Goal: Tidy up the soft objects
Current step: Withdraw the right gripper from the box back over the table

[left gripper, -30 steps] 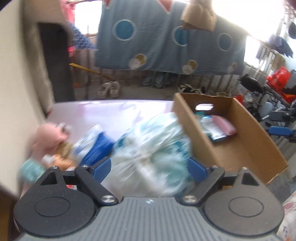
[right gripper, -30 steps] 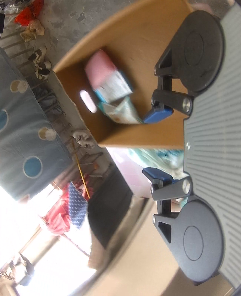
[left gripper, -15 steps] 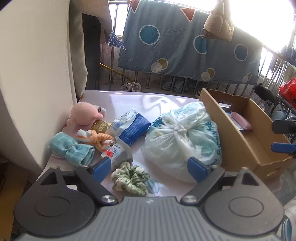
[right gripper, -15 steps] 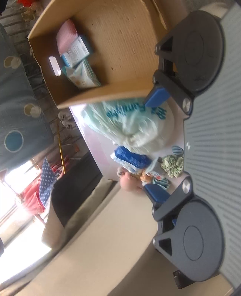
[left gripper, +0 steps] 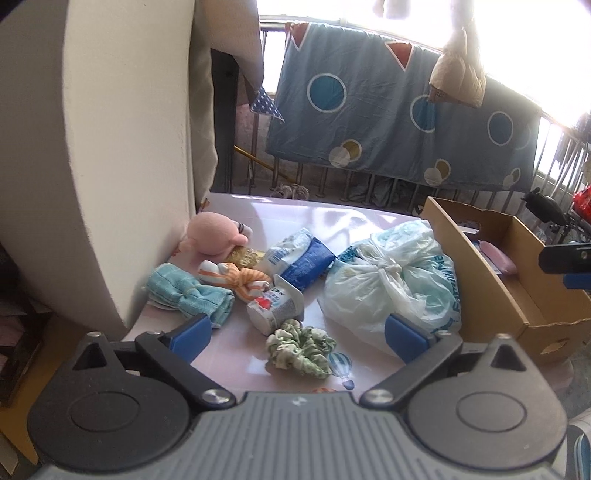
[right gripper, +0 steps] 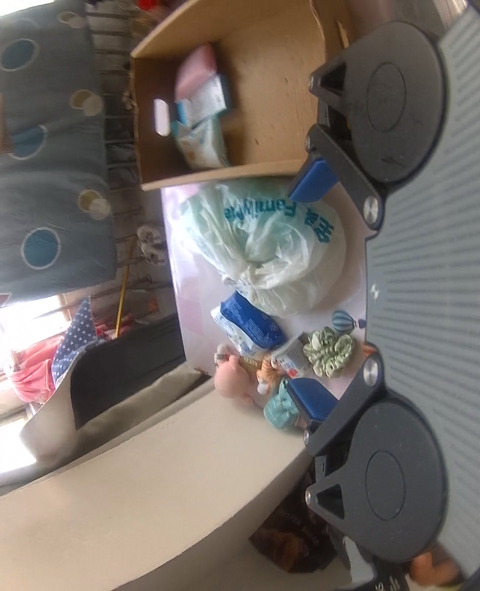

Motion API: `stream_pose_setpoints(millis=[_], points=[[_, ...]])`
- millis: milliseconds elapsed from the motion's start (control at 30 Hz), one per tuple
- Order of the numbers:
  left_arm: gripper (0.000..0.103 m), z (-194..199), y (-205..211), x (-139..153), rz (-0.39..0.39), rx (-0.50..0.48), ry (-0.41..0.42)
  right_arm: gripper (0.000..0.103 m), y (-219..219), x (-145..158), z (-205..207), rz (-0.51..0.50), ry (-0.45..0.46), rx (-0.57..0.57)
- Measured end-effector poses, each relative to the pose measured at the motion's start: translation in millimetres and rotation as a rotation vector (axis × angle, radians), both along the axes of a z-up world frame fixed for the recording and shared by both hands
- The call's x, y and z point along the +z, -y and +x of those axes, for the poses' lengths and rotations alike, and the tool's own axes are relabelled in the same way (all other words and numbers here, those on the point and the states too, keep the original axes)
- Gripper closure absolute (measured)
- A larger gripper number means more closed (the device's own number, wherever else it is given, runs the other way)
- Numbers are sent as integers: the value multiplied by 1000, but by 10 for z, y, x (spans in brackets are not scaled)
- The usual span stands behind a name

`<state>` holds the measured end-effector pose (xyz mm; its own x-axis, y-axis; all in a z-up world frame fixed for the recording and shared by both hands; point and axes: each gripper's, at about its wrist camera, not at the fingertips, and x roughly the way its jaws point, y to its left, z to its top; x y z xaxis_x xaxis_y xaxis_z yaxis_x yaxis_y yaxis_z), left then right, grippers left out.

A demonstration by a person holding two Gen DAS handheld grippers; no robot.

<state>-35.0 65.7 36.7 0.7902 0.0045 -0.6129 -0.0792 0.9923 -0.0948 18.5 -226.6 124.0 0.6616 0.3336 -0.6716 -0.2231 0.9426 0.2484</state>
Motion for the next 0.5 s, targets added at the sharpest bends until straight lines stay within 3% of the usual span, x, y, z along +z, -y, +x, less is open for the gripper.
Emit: stream_pose_setpoints(millis=[267, 500], points=[[0, -216, -203, -40, -14, 17, -3, 1, -82, -78, -100, -133, 25, -70], [0, -269, -460, -80, -11, 18, -18, 1, -3, -104, -42, -82, 46, -100]])
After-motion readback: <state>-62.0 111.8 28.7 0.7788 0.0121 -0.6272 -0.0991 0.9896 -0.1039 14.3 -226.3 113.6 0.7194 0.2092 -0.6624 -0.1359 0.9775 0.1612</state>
